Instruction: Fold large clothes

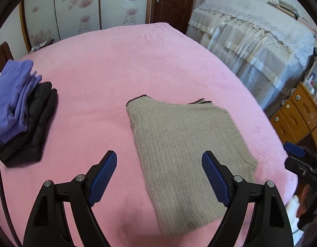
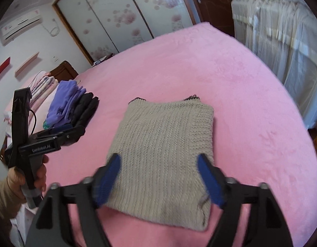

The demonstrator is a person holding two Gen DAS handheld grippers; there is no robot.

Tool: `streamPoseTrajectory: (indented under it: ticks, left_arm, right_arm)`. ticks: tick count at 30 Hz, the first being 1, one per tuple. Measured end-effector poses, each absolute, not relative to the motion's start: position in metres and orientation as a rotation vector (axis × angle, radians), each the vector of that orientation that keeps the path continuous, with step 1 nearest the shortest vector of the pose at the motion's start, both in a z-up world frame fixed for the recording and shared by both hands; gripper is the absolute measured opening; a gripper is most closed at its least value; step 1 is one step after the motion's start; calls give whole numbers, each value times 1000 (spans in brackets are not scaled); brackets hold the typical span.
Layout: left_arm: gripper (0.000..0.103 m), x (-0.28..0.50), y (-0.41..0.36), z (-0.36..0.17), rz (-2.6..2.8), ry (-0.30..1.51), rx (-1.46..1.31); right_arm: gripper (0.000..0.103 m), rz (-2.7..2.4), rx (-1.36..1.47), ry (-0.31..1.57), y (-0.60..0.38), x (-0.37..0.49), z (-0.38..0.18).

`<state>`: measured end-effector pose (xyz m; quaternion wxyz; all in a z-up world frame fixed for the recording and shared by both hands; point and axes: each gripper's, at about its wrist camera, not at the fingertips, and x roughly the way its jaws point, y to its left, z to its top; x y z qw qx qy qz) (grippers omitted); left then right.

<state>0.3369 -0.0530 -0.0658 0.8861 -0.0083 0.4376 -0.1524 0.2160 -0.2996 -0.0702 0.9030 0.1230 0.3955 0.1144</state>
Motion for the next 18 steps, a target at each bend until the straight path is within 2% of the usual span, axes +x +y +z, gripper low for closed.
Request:
streamPoseTrajectory:
  ticks: [1, 2, 4, 9, 13, 18]
  left_arm:
    - [89, 333, -50, -65, -327, 909, -34]
    - [95, 330, -48, -66, -348, 912, -57]
    - [99, 326, -45, -72, -359, 928, -89]
    - [102, 330, -43, -105, -405, 1020, -153]
    - [102, 341, -47, -139, -428, 1073, -174]
    - [102, 365, -52, -190, -462, 1177, -274]
  right_arm:
    - [101, 241, 240, 792, -301, 210, -66]
    - [101, 247, 227, 774, -303, 207, -64]
    - [101, 247, 209, 756, -308, 203, -64]
    - [101, 242, 178, 728, -318, 209, -81]
    - [101, 223, 257, 882, -332, 240, -118]
    - [101, 234, 388, 968, -352, 268, -162]
